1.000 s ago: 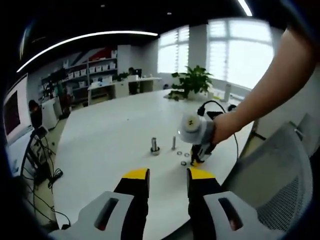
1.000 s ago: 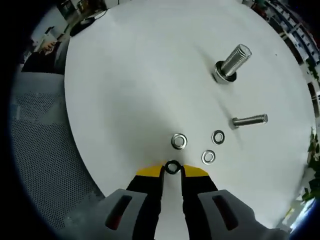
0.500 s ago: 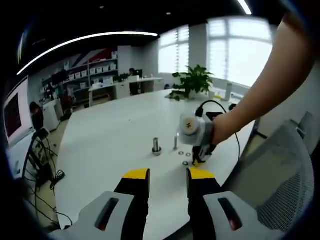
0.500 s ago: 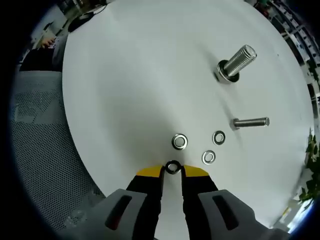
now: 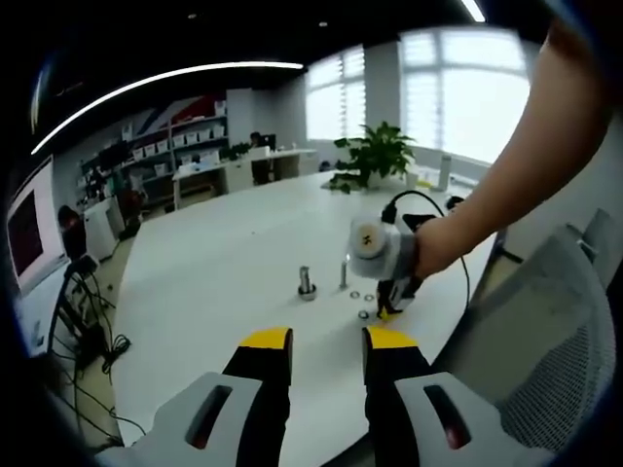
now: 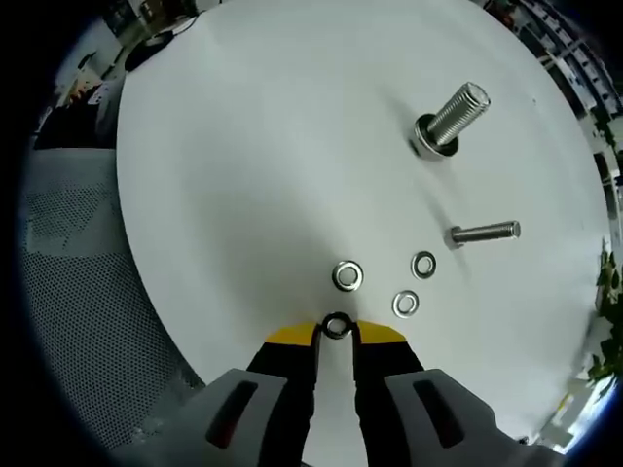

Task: Place the washer onto the threaded stud by aligning its center hole with the stud, sliding it down to the base, and recovering from edge contact or off-axis alignment until the washer reaches the visible bottom stop.

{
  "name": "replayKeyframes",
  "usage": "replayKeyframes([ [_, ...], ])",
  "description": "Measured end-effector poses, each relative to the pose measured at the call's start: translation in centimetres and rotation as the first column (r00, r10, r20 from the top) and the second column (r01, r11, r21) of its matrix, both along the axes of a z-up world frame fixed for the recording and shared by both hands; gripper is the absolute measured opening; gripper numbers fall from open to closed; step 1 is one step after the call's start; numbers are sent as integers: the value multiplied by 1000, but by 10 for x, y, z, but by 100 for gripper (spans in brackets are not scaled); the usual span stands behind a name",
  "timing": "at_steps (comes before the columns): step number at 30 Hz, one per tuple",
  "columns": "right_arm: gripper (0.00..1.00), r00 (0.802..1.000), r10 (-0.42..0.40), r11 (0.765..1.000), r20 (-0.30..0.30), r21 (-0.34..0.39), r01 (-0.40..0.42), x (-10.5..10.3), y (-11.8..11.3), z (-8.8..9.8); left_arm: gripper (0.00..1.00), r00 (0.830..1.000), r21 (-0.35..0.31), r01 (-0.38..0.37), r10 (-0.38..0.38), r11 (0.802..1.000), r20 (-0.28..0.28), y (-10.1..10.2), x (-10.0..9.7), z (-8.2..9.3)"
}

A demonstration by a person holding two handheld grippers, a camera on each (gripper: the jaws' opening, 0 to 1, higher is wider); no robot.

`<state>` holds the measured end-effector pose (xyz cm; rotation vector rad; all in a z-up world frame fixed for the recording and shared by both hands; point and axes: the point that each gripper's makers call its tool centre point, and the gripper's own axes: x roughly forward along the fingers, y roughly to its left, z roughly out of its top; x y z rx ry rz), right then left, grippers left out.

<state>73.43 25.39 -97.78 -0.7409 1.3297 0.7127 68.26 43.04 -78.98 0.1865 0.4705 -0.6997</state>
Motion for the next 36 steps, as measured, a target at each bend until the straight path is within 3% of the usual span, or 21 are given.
replayKeyframes([
  [23, 14, 998, -32, 999, 62, 11, 31, -1, 1, 4, 28, 999, 5, -23, 23, 1000, 22, 5, 0, 3],
  [26, 14, 996, -71, 997, 60, 38, 68, -1, 2, 3, 28, 1000, 2, -22, 22, 1000, 21, 4, 1, 3],
  [36, 14, 996, -57, 997, 74, 56, 53, 0, 12, 5, 28, 1000, 2, -21, 21, 1000, 20, 4, 1, 3],
])
